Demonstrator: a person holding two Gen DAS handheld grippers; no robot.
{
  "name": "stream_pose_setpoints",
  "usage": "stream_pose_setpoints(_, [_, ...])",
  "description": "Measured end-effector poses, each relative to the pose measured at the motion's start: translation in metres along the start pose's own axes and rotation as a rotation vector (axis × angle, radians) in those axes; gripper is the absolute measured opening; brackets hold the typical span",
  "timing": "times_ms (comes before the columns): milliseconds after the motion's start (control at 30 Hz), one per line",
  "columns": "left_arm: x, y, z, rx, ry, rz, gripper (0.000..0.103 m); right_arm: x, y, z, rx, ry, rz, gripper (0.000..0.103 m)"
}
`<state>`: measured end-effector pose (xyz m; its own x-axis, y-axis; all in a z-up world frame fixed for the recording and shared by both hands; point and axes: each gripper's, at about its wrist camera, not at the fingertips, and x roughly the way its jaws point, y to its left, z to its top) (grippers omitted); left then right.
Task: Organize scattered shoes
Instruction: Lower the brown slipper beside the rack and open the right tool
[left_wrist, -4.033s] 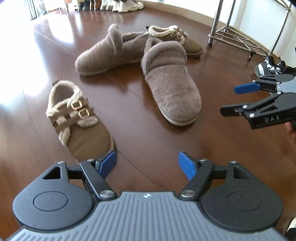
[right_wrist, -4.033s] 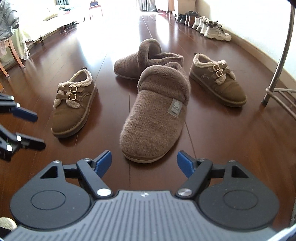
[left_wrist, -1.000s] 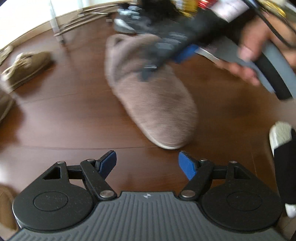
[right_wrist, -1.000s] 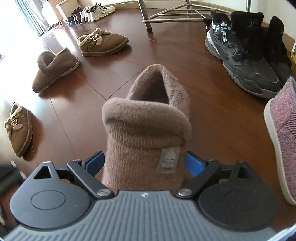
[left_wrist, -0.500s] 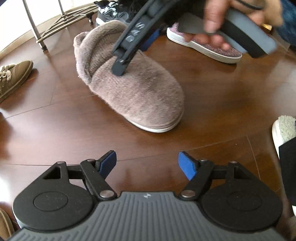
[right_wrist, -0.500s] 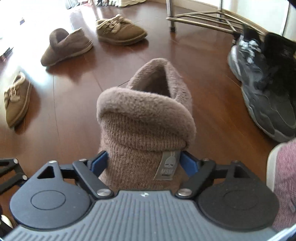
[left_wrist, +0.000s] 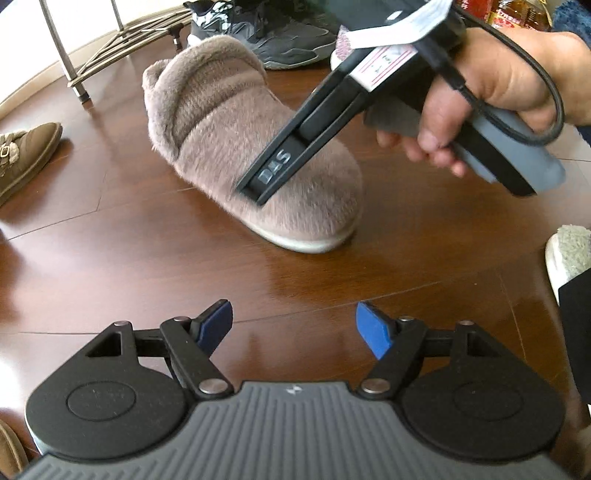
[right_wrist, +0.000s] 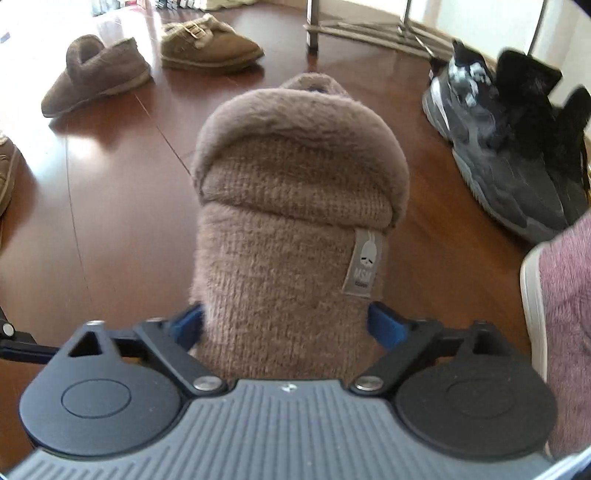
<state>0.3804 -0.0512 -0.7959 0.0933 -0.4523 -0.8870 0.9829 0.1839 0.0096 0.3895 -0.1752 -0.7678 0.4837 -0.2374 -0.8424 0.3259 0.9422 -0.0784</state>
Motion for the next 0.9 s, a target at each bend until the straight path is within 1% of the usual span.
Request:
stream_pose_setpoints(67, [0.003,0.006,0.001,-0.017,0.008,0.010,0.075,0.005,-0.011,0.007,-0.003,-0.012,0.004,0.071])
stream_pose_setpoints(133, [0.004,0.010,0.004,-0.023,0.013,0.014,0.075,0.012,-0.023,0.016,-0.006,-0.030,-0.004,0.071])
stream_pose_setpoints(233, [0.006,0.015,0.008,-0.024,0.011,0.020,0.075,0.024,-0.041,0.028,-0.021,-0.055,-0.009,0.070])
stream_pose_setpoints(433, [0.008,0.024,0.028,-0.012,-0.017,0.024,0.075,0.046,-0.075,0.057,-0.111,-0.065,0.005,0.071])
stream_pose_setpoints(533, [0.010,0.025,0.040,0.004,-0.040,0.030,0.075,0.055,-0.088,0.068,-0.144,-0.074,-0.015,0.070])
stream_pose_setpoints(633, [0.013,0.027,0.052,0.006,-0.058,0.033,0.075,0.062,-0.099,0.077,-0.147,-0.085,-0.041,0.070])
stream_pose_setpoints(700, [0.015,0.027,0.058,-0.009,-0.061,0.028,0.075,0.066,-0.105,0.083,-0.144,-0.086,-0.042,0.070])
stream_pose_setpoints(900, [0.018,0.022,0.062,-0.012,-0.041,0.028,0.075,0.075,-0.120,0.095,-0.125,-0.099,-0.076,0.070])
